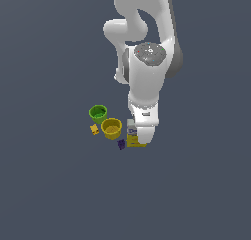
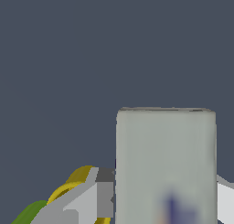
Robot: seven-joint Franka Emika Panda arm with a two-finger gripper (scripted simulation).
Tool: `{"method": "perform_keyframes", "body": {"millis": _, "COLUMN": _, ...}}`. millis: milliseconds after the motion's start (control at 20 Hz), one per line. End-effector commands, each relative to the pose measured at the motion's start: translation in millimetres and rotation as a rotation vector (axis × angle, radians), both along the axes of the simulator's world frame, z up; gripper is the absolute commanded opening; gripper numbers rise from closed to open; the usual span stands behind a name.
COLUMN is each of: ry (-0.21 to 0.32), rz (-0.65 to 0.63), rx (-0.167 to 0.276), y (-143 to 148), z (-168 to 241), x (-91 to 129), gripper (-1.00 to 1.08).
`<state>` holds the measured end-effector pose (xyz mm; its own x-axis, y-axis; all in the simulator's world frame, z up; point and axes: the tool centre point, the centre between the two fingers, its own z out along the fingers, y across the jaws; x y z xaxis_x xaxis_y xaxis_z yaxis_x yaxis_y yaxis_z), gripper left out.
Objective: Pick up a designated object from a clutter of objects.
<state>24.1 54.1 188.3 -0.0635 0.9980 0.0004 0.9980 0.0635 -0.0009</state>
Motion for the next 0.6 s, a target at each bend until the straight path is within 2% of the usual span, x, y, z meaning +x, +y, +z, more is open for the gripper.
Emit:
{"method": "perform_keyframes", "body": {"millis": 0, "ry": -0.001, "rz": 0.000, "rx": 0.000, "y": -7, "z": 16, "x": -6, "gripper": -1.00}}
{"method": "perform_keyframes", "body": {"millis": 550, "ry": -0.001, "rz": 0.000, "rx": 0.004, "y": -56, "z": 121, "x": -46, "gripper": -1.00}}
